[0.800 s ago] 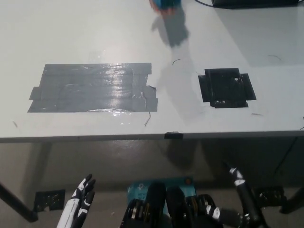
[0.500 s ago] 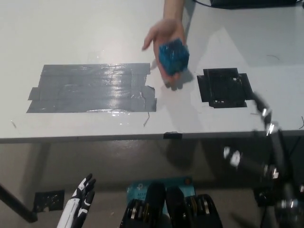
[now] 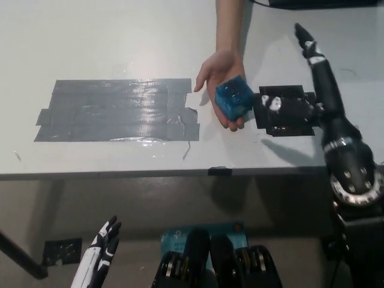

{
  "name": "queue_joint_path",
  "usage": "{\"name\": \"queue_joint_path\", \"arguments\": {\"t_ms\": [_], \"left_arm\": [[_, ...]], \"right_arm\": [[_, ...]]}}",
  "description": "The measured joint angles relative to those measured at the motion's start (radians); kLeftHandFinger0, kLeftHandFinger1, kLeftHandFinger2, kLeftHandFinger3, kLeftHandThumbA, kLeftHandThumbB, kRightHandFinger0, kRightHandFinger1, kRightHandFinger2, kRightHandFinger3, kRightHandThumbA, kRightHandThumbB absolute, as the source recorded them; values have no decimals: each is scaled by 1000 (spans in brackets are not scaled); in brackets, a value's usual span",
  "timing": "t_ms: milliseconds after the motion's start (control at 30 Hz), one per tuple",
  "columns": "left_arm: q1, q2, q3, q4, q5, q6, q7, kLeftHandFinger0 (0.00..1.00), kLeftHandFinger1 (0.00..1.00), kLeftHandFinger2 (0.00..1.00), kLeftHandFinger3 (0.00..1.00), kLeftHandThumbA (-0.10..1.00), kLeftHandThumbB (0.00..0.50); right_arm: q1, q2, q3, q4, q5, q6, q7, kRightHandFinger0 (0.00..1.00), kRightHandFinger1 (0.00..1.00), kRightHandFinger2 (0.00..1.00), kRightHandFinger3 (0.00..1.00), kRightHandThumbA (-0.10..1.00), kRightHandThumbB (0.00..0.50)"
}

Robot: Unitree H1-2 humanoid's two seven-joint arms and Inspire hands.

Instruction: A person hands a rubik's cube to the robot and rhe robot picks it up with its right hand and places it on the black spot on the desk infron tof it

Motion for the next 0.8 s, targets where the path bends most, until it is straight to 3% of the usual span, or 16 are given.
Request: {"name": "queue_joint_path", "arguments": {"t_ms": [133,300,467,700,800], "left_arm": [[-6,0,0,-1,0,1,0,1000,1000,1000,1000,957,152],[-15,0,0,-1,-1,3,-1,1000,1000,1000,1000,952,160],[-17,1,0,-1,-2,3,-2,1000,1000,1000,1000,947,126],[-27,2,0,-2,-1,5,-2,1000,1000,1000,1000,942,148],[-27,2,0,-2,-2,7,-2,1000,1000,1000,1000,929,153]], "right_arm": [[-55,33,-8,116,19,16,1,1000,1000,1000,1000,986,452],[-79,79,-19,234,42,22,-1,1000,1000,1000,1000,983,457],[-85,97,-21,306,44,22,-7,1000,1000,1000,1000,1000,500],[-111,96,-19,394,38,25,-25,1000,1000,1000,1000,1000,492],[-122,91,-18,431,35,25,-39,1000,1000,1000,1000,1000,451]]}}
